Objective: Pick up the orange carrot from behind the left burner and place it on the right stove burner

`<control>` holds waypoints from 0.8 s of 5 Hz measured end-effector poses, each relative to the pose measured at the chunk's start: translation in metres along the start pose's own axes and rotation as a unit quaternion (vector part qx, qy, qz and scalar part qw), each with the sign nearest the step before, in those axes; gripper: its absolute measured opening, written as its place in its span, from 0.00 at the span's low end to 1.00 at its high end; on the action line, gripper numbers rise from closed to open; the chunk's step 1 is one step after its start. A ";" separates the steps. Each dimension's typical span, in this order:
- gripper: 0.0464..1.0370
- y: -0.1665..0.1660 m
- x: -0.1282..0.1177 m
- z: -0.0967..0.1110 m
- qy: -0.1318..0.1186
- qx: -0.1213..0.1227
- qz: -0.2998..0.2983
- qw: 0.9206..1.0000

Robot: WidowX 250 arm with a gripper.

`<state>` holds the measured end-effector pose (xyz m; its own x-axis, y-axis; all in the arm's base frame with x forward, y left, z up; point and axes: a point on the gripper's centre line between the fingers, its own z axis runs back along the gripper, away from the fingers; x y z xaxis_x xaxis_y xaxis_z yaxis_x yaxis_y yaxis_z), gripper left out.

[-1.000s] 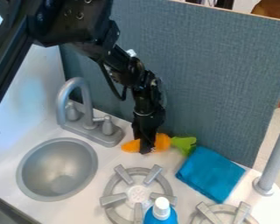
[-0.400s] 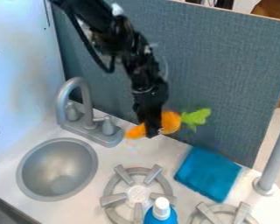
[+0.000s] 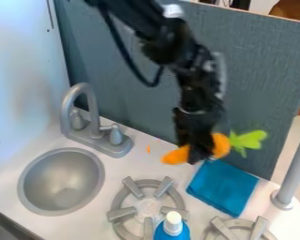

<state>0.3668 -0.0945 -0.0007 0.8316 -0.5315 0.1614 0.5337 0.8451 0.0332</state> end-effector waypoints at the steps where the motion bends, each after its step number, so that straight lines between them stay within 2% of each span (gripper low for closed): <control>1: 0.45 -0.051 0.006 0.001 0.021 -0.009 0.028 0.999; 2: 0.45 -0.079 0.010 0.001 0.020 -0.004 0.106 0.994; 3: 0.45 -0.099 0.005 -0.010 -0.001 -0.019 0.200 0.980; 4: 0.45 -0.109 -0.003 -0.027 -0.014 -0.040 0.282 0.958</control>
<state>0.3104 -0.1866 -0.0318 0.9875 0.0113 0.1572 0.0113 0.9898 -0.1422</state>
